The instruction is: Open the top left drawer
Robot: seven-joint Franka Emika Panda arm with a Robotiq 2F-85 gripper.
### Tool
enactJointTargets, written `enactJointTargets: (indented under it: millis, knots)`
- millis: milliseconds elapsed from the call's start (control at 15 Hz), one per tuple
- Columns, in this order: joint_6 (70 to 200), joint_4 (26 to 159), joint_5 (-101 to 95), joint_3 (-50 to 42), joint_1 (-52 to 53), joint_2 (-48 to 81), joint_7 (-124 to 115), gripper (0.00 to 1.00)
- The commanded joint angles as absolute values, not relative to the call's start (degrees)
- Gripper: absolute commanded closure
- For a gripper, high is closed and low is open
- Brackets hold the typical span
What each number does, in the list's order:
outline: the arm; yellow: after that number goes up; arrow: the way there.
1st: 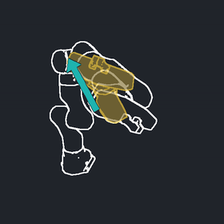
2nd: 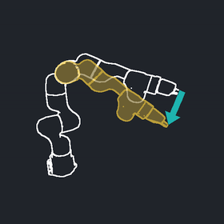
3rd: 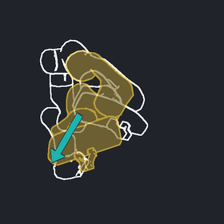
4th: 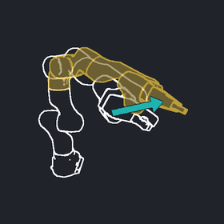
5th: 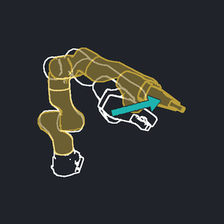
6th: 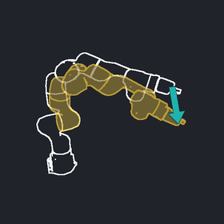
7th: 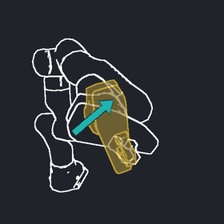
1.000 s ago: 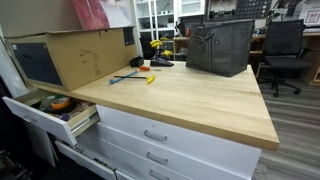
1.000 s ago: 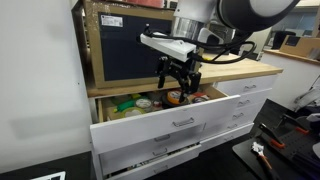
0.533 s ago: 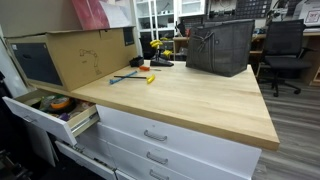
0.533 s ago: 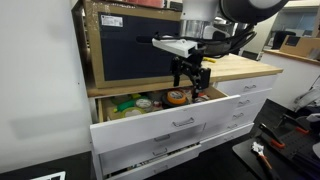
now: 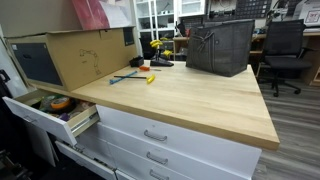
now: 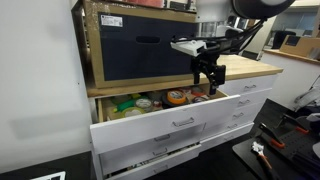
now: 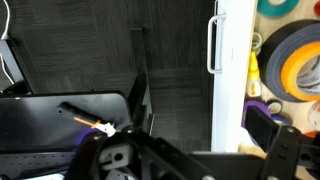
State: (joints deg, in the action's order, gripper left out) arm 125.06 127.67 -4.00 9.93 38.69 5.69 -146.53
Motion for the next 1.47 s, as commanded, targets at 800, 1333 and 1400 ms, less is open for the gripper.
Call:
enactJointTargets:
  millis: [800, 1333, 1400]
  knots:
    - [122.92, 137.46, -8.01, 5.19, 13.63, -2.96, -148.85, 0.0]
    - [122.84, 138.55, -12.38, 0.75, 2.76, -5.17, -148.89, 0.0]
    - [122.77, 138.54, -13.36, 0.07, 1.54, -5.63, -148.89, 0.0]
